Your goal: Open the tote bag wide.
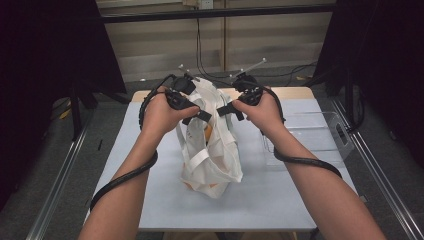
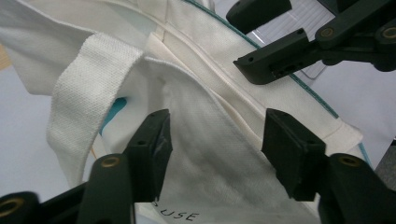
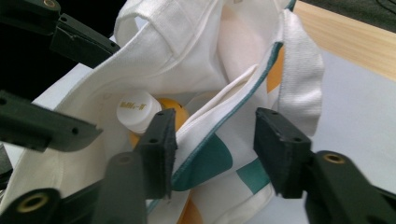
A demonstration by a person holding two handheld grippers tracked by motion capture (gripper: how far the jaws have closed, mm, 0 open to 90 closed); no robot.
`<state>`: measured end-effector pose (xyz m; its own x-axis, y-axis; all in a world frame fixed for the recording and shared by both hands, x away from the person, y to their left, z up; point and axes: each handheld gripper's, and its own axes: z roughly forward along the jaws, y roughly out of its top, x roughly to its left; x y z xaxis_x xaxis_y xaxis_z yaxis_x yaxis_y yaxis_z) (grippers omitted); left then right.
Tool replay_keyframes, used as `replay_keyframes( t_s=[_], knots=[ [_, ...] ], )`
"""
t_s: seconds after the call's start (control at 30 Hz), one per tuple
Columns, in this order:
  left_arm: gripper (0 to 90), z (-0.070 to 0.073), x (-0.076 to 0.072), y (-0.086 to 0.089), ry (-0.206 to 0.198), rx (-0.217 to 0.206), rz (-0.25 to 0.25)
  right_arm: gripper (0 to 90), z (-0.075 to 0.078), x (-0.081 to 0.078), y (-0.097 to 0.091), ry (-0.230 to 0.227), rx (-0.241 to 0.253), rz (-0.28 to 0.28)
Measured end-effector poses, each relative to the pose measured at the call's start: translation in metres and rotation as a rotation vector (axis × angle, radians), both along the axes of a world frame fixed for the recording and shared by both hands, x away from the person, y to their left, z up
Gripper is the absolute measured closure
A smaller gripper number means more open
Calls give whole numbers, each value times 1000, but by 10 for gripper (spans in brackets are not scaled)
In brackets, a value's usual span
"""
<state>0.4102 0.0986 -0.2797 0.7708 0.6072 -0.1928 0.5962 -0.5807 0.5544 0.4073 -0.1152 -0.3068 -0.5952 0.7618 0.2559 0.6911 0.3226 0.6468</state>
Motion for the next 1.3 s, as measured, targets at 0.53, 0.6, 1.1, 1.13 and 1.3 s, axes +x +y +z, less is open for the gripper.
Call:
replay_keyframes(
  t_s=[0.53, 0.6, 1.1, 1.13, 1.3],
  knots=[
    [722, 5, -1, 20, 0, 14, 60, 772, -1, -2, -4, 2, -23, -20],
    [737, 4, -1, 23, 2, 16, 68, 777, -1, -2, -5, 3, -24, -26],
    [776, 1, -2, 34, -9, 43, 95, 779, -4, -2, -10, -5, -36, -32],
    [782, 1, -1, 35, -2, 49, 94, 778, -5, -2, -11, -6, -34, -31],
    [799, -2, -2, 39, 5, 42, 117, 778, -8, -3, -15, -3, -36, -43]
  ],
)
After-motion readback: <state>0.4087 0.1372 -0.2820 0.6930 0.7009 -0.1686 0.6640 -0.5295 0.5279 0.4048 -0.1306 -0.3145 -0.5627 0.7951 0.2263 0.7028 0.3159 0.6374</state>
